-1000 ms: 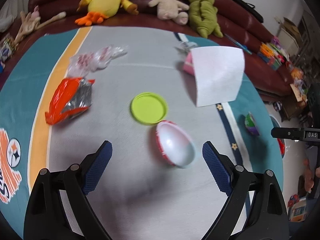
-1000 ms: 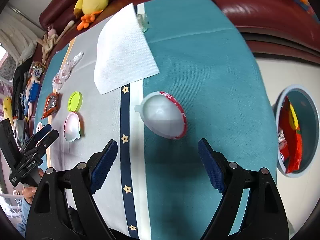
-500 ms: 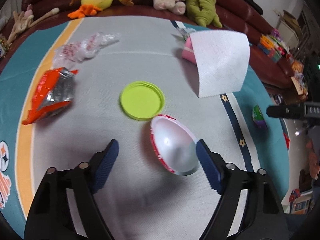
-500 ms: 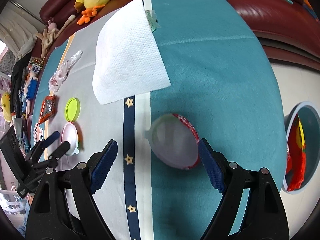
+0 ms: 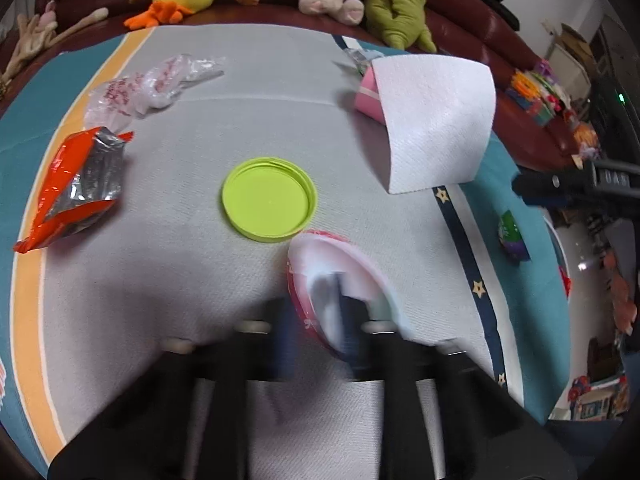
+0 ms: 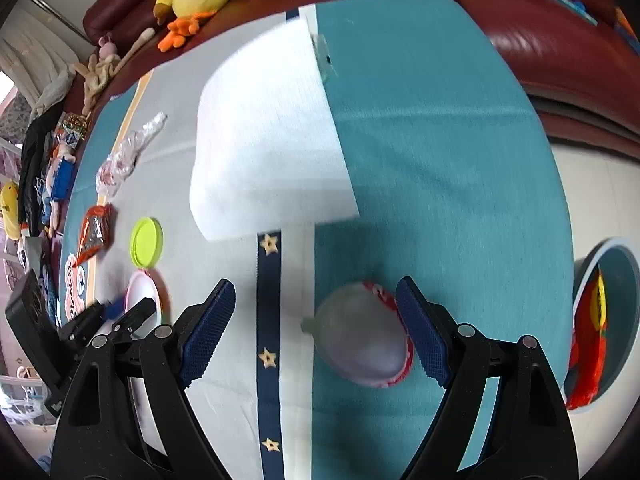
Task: Collect trash
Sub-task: 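Grasp the white red-rimmed lid with the left tool while the right tool grasps the white paper towel, then lift the lid and paper towel and carry both over the bin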
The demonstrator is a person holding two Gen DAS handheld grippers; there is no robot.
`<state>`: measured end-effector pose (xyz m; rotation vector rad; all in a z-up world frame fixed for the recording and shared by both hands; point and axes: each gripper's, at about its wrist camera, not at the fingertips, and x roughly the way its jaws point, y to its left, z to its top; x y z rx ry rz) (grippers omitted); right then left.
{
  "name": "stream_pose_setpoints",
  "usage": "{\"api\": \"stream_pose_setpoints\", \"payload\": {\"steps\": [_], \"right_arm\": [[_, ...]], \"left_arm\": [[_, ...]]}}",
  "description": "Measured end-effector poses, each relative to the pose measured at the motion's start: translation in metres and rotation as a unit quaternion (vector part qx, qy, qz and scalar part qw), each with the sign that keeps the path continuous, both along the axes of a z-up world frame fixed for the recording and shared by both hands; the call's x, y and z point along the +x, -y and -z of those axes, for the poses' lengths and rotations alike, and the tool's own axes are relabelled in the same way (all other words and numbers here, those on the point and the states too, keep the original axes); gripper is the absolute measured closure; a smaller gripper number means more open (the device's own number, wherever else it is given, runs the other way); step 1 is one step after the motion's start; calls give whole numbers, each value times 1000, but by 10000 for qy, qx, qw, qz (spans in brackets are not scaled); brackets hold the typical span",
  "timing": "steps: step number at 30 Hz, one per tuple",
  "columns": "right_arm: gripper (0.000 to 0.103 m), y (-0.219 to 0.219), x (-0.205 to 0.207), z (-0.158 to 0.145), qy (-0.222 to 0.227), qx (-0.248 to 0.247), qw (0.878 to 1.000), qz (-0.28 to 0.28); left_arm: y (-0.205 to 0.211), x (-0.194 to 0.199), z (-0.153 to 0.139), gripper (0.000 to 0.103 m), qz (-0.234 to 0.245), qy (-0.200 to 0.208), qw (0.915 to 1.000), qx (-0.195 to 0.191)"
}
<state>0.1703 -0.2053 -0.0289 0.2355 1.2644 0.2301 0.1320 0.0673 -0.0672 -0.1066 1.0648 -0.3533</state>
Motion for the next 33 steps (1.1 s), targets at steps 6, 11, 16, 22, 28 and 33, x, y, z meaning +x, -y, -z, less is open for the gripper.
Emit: {"api": "stream_pose_setpoints", "payload": {"steps": [6, 11, 16, 22, 28, 33], "right_arm": [[24, -6, 23, -7, 202, -97, 9997, -38], [24, -13, 45, -8, 351, -123, 9993, -48], [24, -34, 61, 4, 289, -65, 9994, -179], [48, -58, 59, 14, 392, -149, 9978, -521], [82, -57, 40, 16, 168, 10, 9980, -612], [97, -45, 12, -1, 299, 131, 9969, -712]], "left_arm": [[-6, 3, -17, 97, -2, 306, 9994, -133], [-16, 12, -29, 97, -143, 424, 9989, -161], [-27, 20, -26, 97, -344, 340, 9986, -234], [-27, 24, -20, 97, -363, 225, 9987, -272], [-18, 18, -23, 97, -255, 269, 9989, -289], [-5, 12, -28, 97, -132, 298, 9990, -309]]}}
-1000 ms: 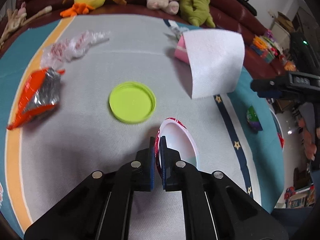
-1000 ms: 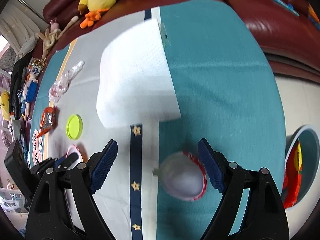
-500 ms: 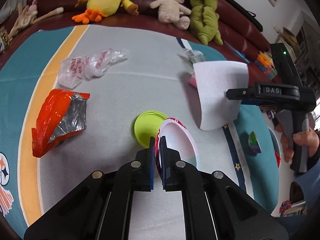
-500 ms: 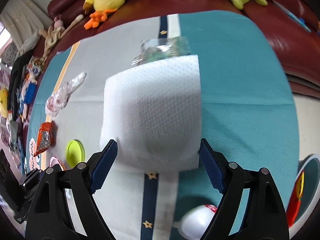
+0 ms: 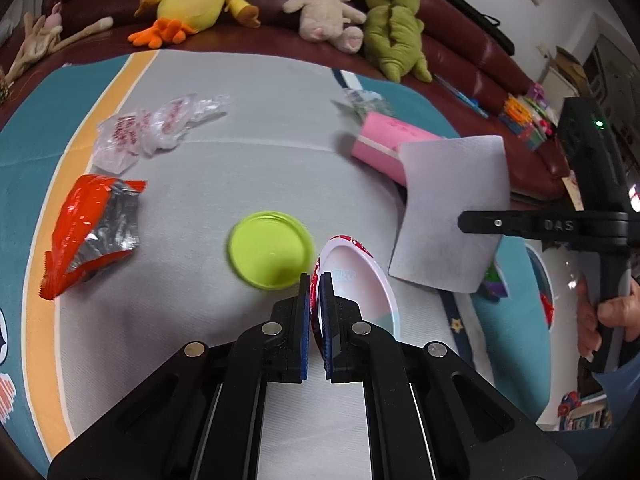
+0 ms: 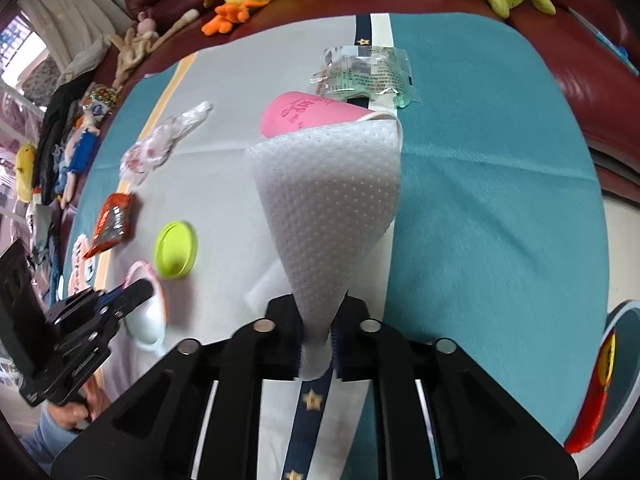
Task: Collect trash
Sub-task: 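Lift the lid and paper towel and carry both over the bin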
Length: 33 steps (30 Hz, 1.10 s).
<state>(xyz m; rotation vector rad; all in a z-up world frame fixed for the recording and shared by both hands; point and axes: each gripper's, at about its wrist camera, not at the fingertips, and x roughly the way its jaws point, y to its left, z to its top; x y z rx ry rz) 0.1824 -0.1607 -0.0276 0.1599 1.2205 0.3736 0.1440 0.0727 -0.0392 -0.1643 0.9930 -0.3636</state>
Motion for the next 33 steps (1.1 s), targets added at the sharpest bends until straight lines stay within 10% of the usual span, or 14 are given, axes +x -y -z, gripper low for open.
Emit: {"api": "stream_pose_setpoints", "payload": {"steps": [16, 33], "right_arm": [[98, 111, -75, -55, 659, 395, 9928, 915], [98, 283, -153, -40, 743, 372, 9745, 2082]], "left_arm": [[107, -23, -49, 97, 911, 440, 9948, 126], [281, -45, -56, 97, 2198, 552, 9727, 498]]}}
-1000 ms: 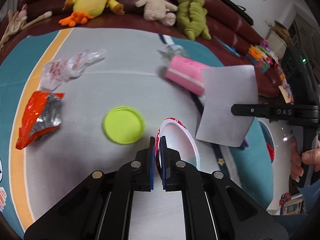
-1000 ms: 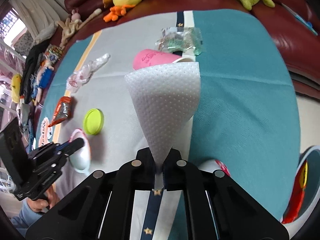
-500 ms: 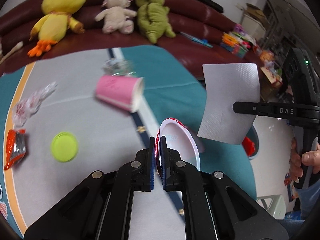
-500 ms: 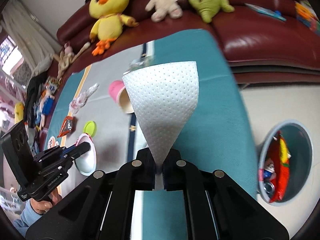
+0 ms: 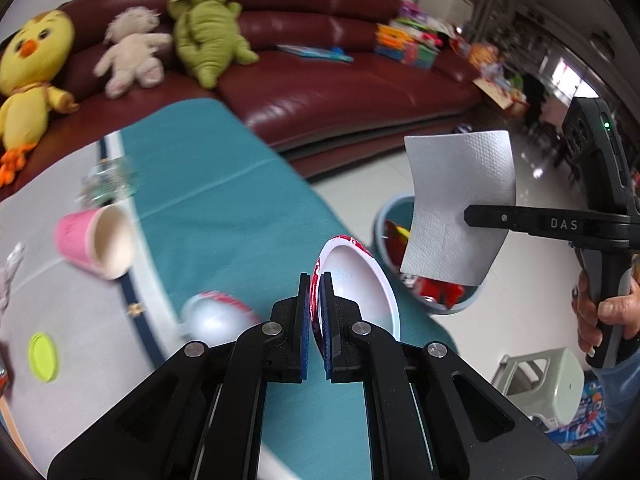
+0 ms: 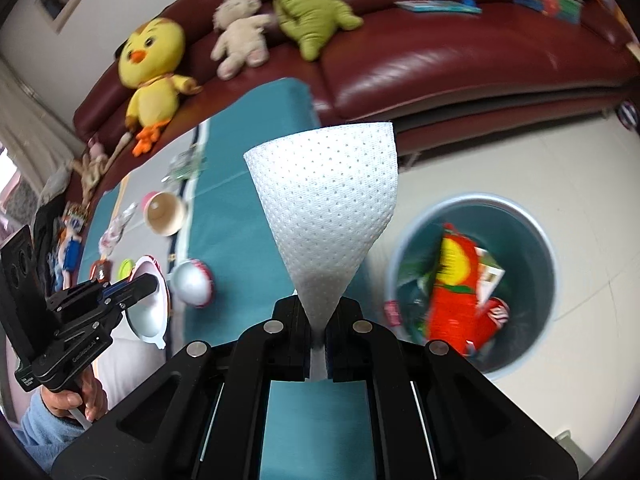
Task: Collect trash
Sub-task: 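Lift the lid and paper towel and carry both over the bin, then open both tools to drop the lid and towel into the bin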
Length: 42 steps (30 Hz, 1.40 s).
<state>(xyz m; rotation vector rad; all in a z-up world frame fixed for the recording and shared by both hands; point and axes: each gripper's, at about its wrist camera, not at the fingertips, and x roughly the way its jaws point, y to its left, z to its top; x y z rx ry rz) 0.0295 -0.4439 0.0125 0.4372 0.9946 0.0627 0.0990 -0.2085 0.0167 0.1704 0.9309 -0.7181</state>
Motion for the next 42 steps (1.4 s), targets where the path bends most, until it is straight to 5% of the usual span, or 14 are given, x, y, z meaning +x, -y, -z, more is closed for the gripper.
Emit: {"api": "stream_pose_setpoints", "payload": {"steps": [14, 36, 39, 40, 42], "right_arm": [[98, 105, -21, 50, -424, 98, 9954, 858], [96, 156, -9, 114, -1135, 252, 9874, 1077], [95, 154, -6, 121, -1213, 301, 9867, 1041], [94, 155, -6, 123, -1235, 326, 9865, 1024], [86, 154, -4, 127, -1284, 388, 9858, 1009]], "left_arm": [[131, 9, 46, 97, 748, -360, 9961, 302], [222, 22, 135, 96, 1259, -1024, 9830, 861], [222, 26, 135, 76, 1180, -964, 9844, 882], [221, 27, 133, 56, 1157, -938, 9851, 860], [219, 27, 128, 36, 1094, -791, 9878, 780]]}}
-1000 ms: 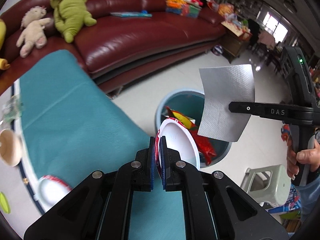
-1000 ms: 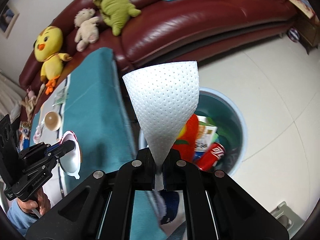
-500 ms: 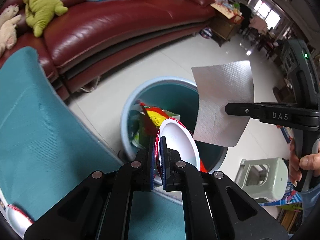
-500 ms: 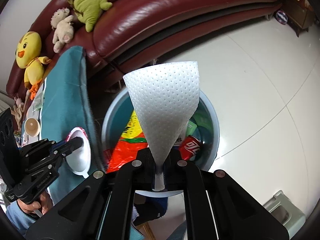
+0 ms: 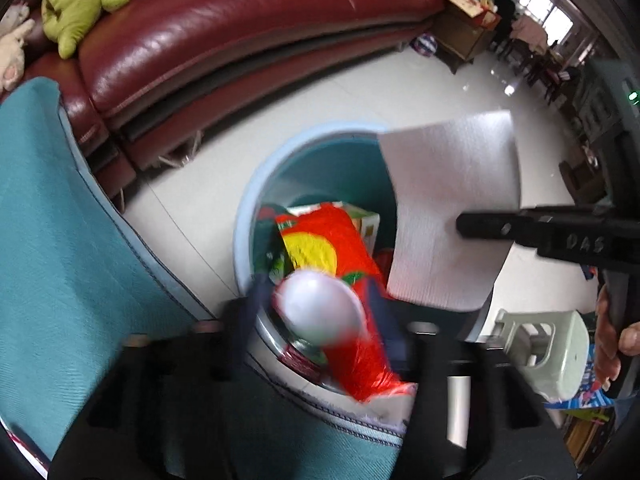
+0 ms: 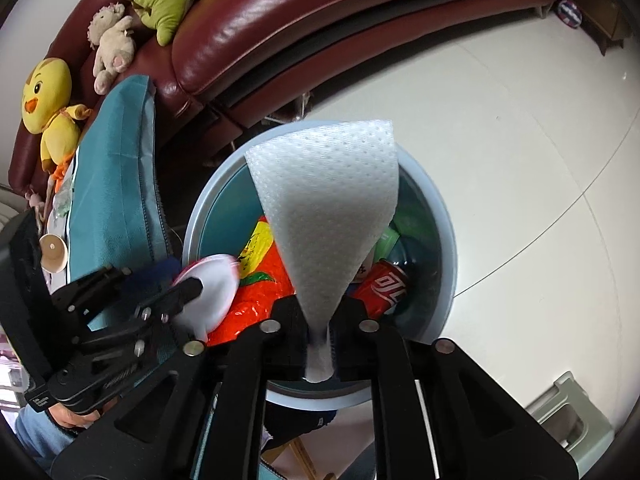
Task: Collect trash
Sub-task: 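Open both tools to drop the lid and towel into the bin, then move both open tools back over the table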
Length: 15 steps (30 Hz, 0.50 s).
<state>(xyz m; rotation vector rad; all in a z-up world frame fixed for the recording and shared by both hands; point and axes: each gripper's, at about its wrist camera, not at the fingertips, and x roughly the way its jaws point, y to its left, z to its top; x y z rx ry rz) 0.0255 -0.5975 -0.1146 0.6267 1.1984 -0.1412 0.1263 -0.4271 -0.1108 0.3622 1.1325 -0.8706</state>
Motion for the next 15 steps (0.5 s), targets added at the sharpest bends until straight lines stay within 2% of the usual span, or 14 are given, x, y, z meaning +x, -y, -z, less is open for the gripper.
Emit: {"api": "stream_pose_setpoints", "payload": {"steps": [1, 2, 3, 8, 15], "right_arm": [[80, 1, 1, 1, -9, 18, 10000, 6], [62, 1, 2, 1, -8, 48, 10000, 19], [49, 1, 2, 1, -1, 54, 10000, 43], [35, 0, 2, -2, 3, 33, 9999, 135], [30, -4, -5, -9, -52, 2, 9998, 182]], "left_arm": [[-2, -1, -4, 32, -38, 109, 9999, -44], [-3, -1, -6, 28, -45, 155, 9998, -70], [-4, -1, -8, 26, -45, 167, 9998, -81], [-13, 2, -14, 22, -139, 124, 9997, -154], [-27, -2, -23, 20, -171, 110, 9995, -235]]}}
